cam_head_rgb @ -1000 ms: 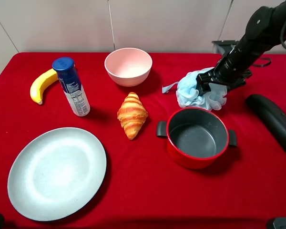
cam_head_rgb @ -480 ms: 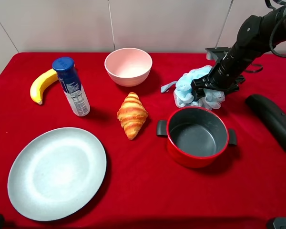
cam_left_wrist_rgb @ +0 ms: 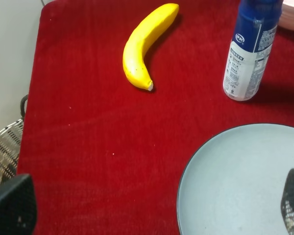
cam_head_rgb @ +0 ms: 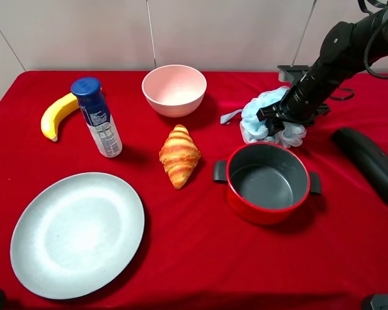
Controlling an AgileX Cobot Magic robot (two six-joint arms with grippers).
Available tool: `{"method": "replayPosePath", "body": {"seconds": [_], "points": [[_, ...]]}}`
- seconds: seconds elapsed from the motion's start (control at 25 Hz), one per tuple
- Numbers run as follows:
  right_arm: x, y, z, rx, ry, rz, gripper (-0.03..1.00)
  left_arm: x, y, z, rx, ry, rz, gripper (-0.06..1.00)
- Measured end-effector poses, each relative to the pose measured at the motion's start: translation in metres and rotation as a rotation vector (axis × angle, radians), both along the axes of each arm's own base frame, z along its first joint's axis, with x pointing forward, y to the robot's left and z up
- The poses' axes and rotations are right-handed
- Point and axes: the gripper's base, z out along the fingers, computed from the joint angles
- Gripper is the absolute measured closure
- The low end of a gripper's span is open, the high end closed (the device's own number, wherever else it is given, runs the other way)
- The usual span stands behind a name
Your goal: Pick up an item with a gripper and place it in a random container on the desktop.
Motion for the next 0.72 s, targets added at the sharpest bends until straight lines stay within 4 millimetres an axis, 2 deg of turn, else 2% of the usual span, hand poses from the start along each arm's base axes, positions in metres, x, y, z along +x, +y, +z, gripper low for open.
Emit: {"method": "replayPosePath", "body": {"seconds": [0.4,0.64,0.72], "points": [[0.0,0.001,0.001,0.001,0.01,0.005,0.61,0.0,0.0,0.0,0.0,0.0,0.0,-0.04],[-0.002,-0.001,0.015,-0.008,-0.013,0.024,0.62,0.0,0.0,0.0,0.0,0.0,0.0,-0.04],[-0.003,-0.001,0.025,-0.013,-0.038,0.034,0.65,0.0,0.0,0.0,0.0,0.0,0.0,-0.04]]}}
